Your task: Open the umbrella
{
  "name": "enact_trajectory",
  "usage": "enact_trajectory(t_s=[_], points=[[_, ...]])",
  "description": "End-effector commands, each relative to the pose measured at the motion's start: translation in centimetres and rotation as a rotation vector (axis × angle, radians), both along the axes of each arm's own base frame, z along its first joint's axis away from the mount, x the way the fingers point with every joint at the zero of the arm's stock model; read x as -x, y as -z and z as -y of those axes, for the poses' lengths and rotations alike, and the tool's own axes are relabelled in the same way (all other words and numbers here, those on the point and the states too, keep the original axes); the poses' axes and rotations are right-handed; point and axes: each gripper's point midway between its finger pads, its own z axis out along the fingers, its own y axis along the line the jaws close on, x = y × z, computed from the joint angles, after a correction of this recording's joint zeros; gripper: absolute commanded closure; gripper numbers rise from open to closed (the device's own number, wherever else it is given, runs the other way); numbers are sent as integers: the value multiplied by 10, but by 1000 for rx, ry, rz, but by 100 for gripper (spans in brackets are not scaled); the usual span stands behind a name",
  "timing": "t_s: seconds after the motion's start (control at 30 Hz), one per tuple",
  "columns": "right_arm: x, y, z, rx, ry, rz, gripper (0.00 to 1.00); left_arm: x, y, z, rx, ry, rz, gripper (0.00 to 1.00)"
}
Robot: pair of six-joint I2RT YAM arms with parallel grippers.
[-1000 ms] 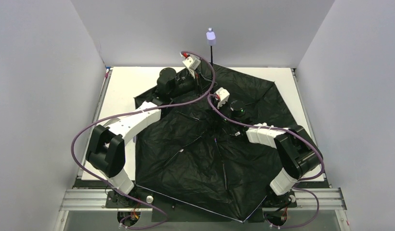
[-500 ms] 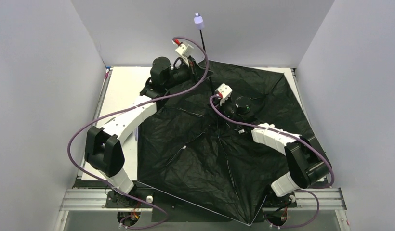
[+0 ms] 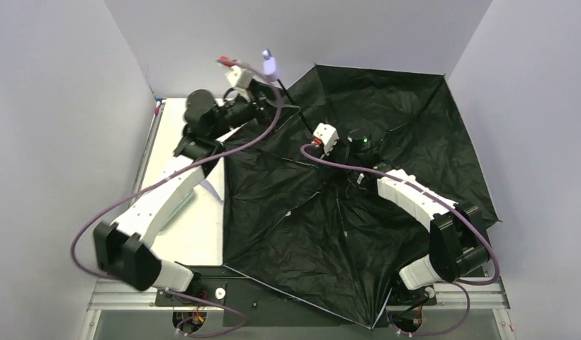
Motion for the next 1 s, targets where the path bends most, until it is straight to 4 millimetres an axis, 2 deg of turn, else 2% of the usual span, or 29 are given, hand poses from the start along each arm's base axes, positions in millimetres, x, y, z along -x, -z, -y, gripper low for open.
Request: enact_trajectory(t_s=[0.0,0.03,0.07,0.1,0.13,0.17,0.2,0.23,0.27,0.3,0.33,0.37,0.5,0.57,0.6,0.63,0.67,0.7,0.73,0.8,0.83,0.87,0.9,0.93,0.97], points=[[-17,-24,48,223,0,76,100,44,-51,-48,13,-66,230,23],[-20,-27,58,239,14,72,100,51,-37,-55,-18,-70,208,18],[-26,-44,61,251,11,115,100,53,-30,-60,-37,-78,198,12],[-26,-44,68,273,13,104,100,61,-13,-68,-75,-91,173,11],[-31,-59,70,294,3,149,100,62,-5,-74,-103,-113,179,8],[-31,-64,74,305,5,156,100,73,9,-81,-132,-119,161,6],[-32,-76,75,314,-12,183,100,75,20,-87,-171,-144,159,4],[-35,-90,75,318,-16,214,100,82,26,-95,-179,-171,156,3],[-33,-93,75,344,-42,227,100,79,30,-107,-183,-246,115,1],[-34,-108,74,357,-57,268,100,79,33,-115,-179,-289,87,2],[-33,-112,73,366,-72,272,100,69,39,-131,-165,-387,4,3],[-34,-127,71,385,-92,321,100,62,36,-147,-141,-476,-31,3],[-32,-163,60,506,-186,512,100,35,46,-212,-48,-728,-230,3],[-32,-182,54,572,-232,616,100,20,61,-259,-32,-880,-335,2],[-30,-184,51,601,-259,638,100,14,73,-269,-54,-915,-407,1],[-31,-196,51,659,-286,702,100,11,77,-288,-61,-972,-440,0],[-28,-196,48,692,-317,716,100,7,82,-294,-94,-978,-488,0],[-29,-204,49,760,-342,772,100,5,82,-296,-106,-948,-505,0],[-26,-203,48,800,-369,788,100,1,75,-293,-134,-906,-504,0],[-26,-207,52,918,-408,852,100,0,54,-272,-143,-751,-455,0],[-28,-206,55,995,-426,880,100,8,43,-249,-137,-610,-425,0],[-28,-206,55,1025,-437,892,100,10,29,-238,-130,-545,-381,0],[-30,-206,57,1071,-448,910,100,19,22,-216,-132,-441,-361,3],[-30,-207,57,1087,-453,918,100,24,16,-205,-140,-393,-348,4],[-31,-208,59,1121,-456,928,100,36,18,-185,-167,-307,-347,6]])
